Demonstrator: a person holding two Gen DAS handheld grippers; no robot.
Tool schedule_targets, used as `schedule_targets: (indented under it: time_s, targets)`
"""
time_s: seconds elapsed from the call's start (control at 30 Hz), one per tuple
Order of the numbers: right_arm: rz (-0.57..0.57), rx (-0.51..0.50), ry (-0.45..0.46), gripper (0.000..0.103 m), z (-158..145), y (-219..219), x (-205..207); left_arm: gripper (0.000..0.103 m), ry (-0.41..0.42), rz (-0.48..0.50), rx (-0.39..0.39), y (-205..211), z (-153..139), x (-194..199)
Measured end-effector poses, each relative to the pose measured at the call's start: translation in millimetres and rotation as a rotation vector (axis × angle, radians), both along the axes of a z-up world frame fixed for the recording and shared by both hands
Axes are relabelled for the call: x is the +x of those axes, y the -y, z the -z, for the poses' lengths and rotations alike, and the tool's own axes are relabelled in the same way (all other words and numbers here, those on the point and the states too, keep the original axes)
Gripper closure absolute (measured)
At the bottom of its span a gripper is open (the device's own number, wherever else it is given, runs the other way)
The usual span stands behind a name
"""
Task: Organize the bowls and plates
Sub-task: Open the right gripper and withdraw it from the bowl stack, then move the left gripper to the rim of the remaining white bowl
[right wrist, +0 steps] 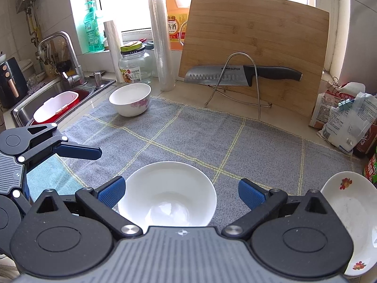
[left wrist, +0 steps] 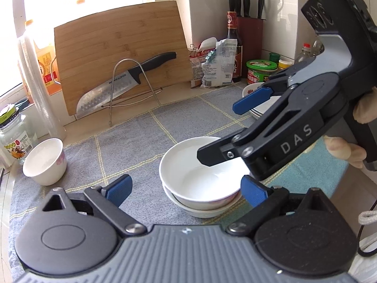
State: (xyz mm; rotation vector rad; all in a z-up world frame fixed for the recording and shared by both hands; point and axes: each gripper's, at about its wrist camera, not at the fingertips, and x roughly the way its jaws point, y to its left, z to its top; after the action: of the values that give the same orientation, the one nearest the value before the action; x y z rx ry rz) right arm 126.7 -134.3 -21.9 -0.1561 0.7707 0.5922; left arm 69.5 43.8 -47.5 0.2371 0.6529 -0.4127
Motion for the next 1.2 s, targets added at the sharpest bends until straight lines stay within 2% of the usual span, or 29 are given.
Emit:
schedule_targets:
  time_s: [0.17, 0.4, 0.63, 0.8, 0.97, 1.2]
  targets:
    - [0.026, -0.006, 0.018, 0.000, -2, -27, 1, 0.005, 0.013, 0.013, -0.011, -33, 1, 4]
    - [0.081, -0.022, 0.050, 0.000, -4, -86, 3, 0.005, 0.009, 0.016, 0.015, -104, 9, 18]
    - [0.106, -0.031, 0.091, 0.000, -5, -146, 10, 0.005, 0.016, -0.062, 0.056, -175, 16, 47]
    - [0.116, -0.040, 0.102, 0.000, 1, -181, 20, 0.005, 0.027, -0.121, 0.038, -216, 8, 78]
    - [0.119, -0.064, 0.126, 0.000, 10, -207, 32, 0.005, 0.058, -0.144, 0.047, -240, 0, 105]
    - [0.145, -0.068, 0.093, 0.000, 25, -225, 58, 0.005, 0.063, -0.121, 0.036, -247, -1, 136]
